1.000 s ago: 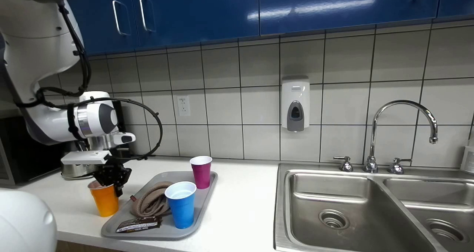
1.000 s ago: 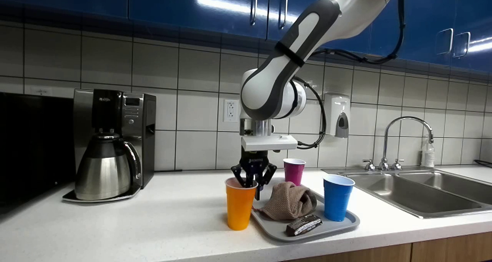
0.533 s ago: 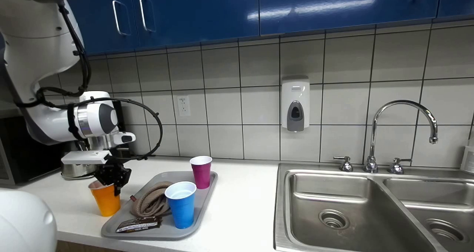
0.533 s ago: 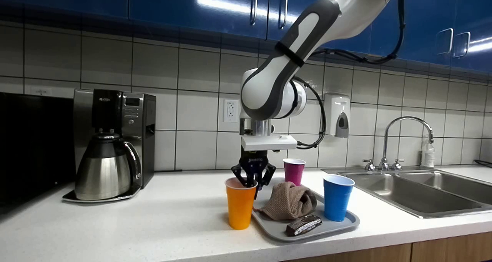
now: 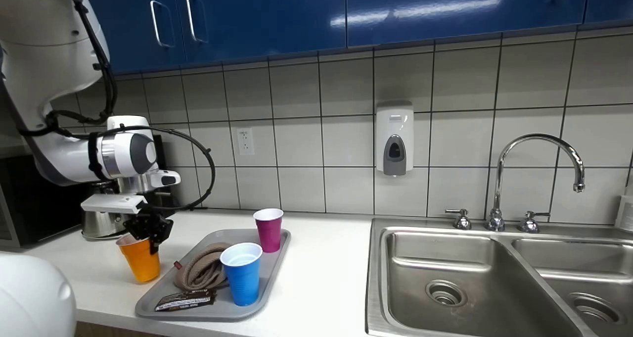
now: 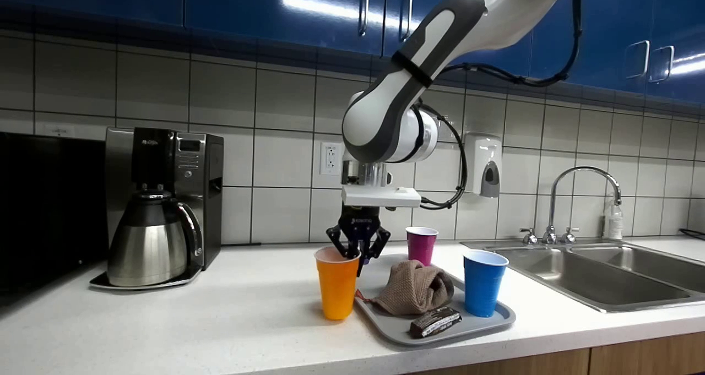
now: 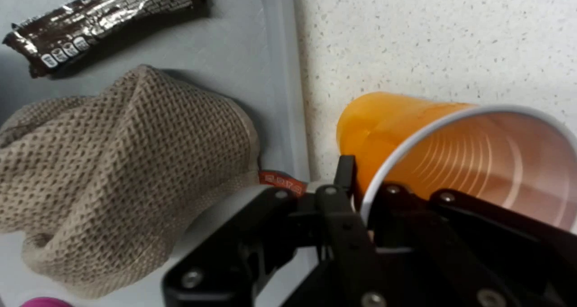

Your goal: Lift the cups and put them on the grey tray, put the blue cup on the right lower segment, purple cup on the right upper segment and orange cup on the left upper segment

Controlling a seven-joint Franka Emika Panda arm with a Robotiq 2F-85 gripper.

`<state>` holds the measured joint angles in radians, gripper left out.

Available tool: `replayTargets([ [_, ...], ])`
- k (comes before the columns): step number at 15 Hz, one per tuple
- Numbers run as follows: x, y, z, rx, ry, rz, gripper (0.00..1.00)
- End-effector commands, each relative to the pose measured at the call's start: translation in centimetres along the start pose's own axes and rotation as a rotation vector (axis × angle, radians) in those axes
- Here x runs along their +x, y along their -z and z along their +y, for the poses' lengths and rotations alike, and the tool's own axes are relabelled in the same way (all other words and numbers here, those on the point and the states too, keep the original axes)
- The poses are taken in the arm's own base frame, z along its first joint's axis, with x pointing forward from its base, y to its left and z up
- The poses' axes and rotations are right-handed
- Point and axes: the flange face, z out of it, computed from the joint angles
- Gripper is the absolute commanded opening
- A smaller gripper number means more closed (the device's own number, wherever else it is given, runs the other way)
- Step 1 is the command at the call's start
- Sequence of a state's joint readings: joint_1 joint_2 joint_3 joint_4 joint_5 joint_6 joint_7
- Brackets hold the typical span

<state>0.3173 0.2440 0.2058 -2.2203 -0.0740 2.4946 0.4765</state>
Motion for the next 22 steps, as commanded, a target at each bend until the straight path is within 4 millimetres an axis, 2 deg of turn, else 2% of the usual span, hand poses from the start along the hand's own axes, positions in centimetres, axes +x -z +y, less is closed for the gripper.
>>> replayTargets([
  [1, 1.0, 2.9, -0.4, 0.035, -0.011, 0.050, 0.01],
  [5, 2.9, 4.8, -0.2, 0.048, -0.034, 0.111, 0.01],
  [9, 5.3, 5.5, 1.3, 0.034, -0.083, 0.142, 0.01],
  [16, 8.2, 4.3, 4.7, -0.004, -0.173, 0.148, 0.01],
  [22, 9.5, 3.6, 6.8, -0.028, -0.261, 0.139, 0.01],
])
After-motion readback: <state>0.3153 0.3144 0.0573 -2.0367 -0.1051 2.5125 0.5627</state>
